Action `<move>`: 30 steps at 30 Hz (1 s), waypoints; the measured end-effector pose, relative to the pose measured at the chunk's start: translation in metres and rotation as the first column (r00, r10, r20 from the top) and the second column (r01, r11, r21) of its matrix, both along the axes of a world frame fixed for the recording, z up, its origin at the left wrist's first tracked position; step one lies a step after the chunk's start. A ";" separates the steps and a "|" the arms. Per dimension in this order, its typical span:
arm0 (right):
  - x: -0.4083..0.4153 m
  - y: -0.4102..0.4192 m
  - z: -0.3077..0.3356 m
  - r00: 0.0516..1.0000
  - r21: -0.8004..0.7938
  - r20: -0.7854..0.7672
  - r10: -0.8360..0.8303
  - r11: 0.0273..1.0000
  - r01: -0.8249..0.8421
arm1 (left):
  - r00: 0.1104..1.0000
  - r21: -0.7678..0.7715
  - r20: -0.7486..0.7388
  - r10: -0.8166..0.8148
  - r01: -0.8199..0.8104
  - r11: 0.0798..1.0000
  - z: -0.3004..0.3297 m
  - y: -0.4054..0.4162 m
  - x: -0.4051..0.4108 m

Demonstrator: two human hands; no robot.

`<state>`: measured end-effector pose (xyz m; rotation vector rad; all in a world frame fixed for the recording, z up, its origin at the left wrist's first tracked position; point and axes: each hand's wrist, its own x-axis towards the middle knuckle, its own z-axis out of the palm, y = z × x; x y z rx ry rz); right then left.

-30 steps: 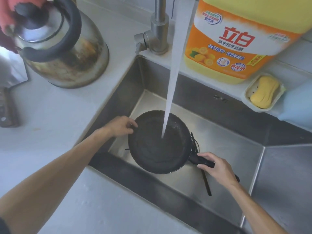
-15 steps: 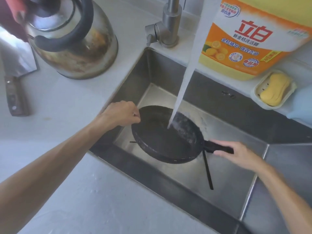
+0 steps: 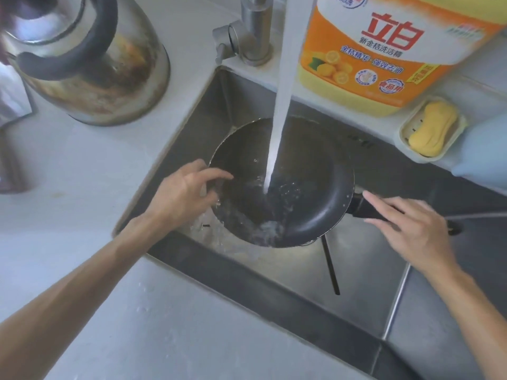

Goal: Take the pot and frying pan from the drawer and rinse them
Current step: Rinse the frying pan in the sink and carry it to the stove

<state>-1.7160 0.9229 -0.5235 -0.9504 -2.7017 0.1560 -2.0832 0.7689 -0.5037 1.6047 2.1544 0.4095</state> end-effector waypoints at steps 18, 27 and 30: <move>-0.025 0.013 -0.015 0.919 -0.628 0.298 0.259 0.778 -0.015 | 0.996 -0.580 0.000 -0.090 0.074 0.811 0.014 0.016 -0.023; 0.003 0.026 0.038 0.923 0.118 0.298 0.244 0.950 -0.289 | 0.993 -0.377 0.117 0.000 0.044 0.925 -0.023 0.007 0.019; 0.017 0.011 0.018 0.990 0.111 0.120 0.070 0.990 -0.084 | 0.993 0.005 0.064 0.102 -0.103 0.995 -0.004 0.000 0.021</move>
